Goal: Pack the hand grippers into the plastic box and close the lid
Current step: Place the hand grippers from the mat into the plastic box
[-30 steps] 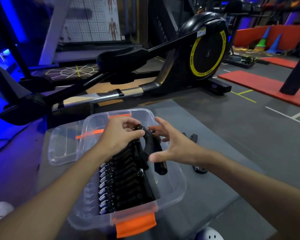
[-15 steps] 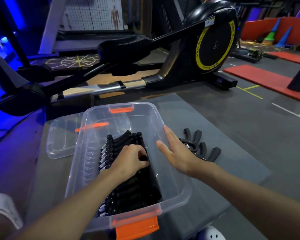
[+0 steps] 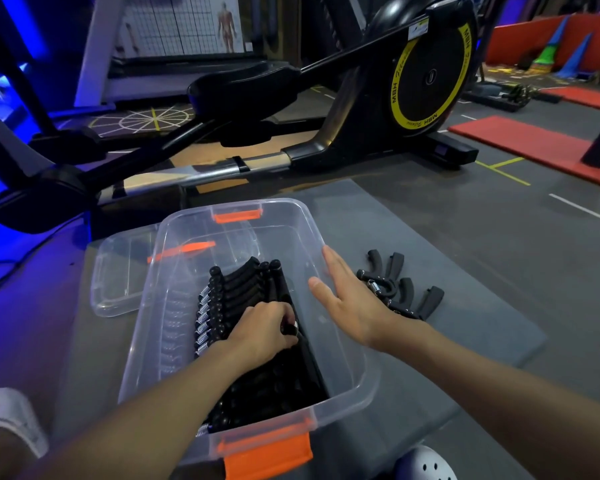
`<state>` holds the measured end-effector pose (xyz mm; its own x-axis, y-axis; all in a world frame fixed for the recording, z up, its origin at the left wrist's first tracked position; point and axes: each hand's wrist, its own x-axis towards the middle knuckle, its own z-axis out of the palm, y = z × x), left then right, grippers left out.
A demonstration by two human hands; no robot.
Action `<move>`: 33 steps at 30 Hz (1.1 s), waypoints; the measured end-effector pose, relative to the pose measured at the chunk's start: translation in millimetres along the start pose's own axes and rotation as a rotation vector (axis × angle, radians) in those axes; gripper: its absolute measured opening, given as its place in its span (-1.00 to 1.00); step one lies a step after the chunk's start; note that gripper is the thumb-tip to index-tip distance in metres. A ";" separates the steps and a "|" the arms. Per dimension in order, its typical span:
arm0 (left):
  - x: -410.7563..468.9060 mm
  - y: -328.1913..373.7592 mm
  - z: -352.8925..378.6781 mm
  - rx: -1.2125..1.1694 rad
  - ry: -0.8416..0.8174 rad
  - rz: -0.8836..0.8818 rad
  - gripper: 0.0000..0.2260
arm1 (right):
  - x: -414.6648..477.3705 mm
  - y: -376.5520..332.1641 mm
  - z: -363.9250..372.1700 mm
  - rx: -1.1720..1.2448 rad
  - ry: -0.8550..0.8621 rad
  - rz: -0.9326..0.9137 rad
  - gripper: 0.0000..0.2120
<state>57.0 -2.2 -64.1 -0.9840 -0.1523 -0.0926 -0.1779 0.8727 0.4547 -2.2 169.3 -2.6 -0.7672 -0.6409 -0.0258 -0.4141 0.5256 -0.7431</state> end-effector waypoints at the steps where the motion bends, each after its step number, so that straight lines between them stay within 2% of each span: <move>1: -1.2 -0.8 0.4 -0.007 -0.005 -0.001 -0.79 | -0.2 -0.2 -0.1 0.009 -0.001 0.002 -0.35; 11: -3.9 -9.2 2.6 -0.066 -0.028 0.028 -0.77 | -0.8 0.4 0.8 0.090 0.019 -0.015 -0.38; 16: 2.5 4.6 -10.5 -0.293 0.187 0.139 -0.71 | 7.3 11.0 -3.7 0.262 0.225 0.036 -0.55; 19: 0.5 29.2 -28.1 -0.345 0.281 0.238 -0.68 | 12.1 38.8 -14.3 0.226 0.305 0.149 -0.62; 22: 3.2 48.6 -35.4 -0.345 0.217 0.283 -0.49 | 11.2 92.2 -22.3 0.033 0.303 0.349 -0.69; 25: 10.1 55.1 -31.6 -0.304 0.130 0.275 -0.35 | 5.3 140.0 -25.7 -0.098 0.276 0.560 -0.60; 27: 12.0 54.2 -27.9 -0.305 0.112 0.262 -0.34 | 2.8 164.7 -25.1 -0.177 0.241 0.664 -0.54; 30: 13.2 49.7 -25.1 -0.337 0.112 0.252 -0.37 | 2.4 186.3 -21.9 -0.167 0.171 0.700 -0.44; 33: 14.1 49.2 -24.5 -0.355 0.088 0.245 -0.36 | 5.9 192.5 -22.4 -0.225 0.113 0.713 -0.42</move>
<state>34.1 27.1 -21.3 -0.9921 -0.0130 0.1249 0.0832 0.6770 0.7313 -97.5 279.2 -130.8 -0.9272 -0.0475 -0.3715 0.1210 0.9007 -0.4172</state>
